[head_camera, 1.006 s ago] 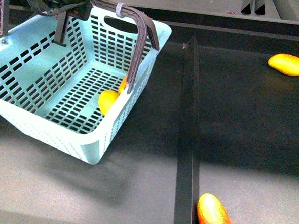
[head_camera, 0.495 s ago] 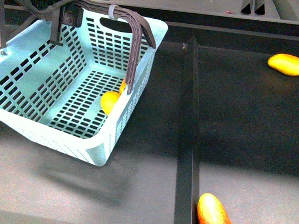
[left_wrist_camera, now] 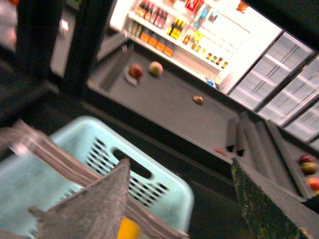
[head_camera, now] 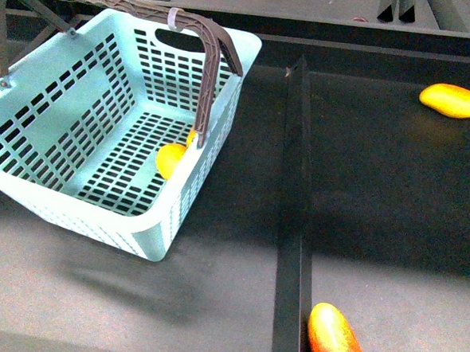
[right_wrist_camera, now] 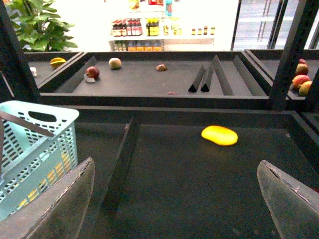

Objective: Pick lemon and mango into basket

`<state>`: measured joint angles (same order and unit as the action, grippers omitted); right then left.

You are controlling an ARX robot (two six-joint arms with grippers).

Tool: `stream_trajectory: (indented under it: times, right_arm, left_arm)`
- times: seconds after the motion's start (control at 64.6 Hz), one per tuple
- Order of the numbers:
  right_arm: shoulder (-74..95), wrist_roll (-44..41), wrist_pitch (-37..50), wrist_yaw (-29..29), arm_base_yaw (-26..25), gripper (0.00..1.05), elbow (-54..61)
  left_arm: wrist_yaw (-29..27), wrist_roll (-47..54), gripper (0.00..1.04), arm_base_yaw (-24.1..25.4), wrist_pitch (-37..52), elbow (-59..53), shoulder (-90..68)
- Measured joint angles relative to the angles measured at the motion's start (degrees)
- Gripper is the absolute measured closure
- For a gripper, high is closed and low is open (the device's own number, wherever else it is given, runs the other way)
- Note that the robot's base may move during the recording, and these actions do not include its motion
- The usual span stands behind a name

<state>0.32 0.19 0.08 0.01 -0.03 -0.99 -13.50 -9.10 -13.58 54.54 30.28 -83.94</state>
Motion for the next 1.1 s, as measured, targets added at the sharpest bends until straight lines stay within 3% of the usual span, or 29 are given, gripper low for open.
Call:
stream_trajectory:
  times: [0.155, 0.511, 0.619, 1.099]
  right_arm:
    - [0.0, 0.0, 0.0, 0.0, 0.0, 0.09, 0.0]
    - [0.0, 0.0, 0.0, 0.0, 0.0, 0.09, 0.0]
    - [0.0, 0.0, 0.0, 0.0, 0.0, 0.09, 0.0]
    - [0.0, 0.0, 0.0, 0.0, 0.0, 0.09, 0.0]
  left_arm:
    - [3.5, 6.8, 1.02, 3.2, 1.0, -9.9, 7.2]
    - [9.0, 8.2, 1.01, 8.6, -4.0, -22.9, 25.5]
    - [12.9, 8.3, 1.01, 12.8, -2.8, -26.4, 28.1]
    - [13.5, 8.5, 1.01, 13.4, -24.3, -29.4, 53.2]
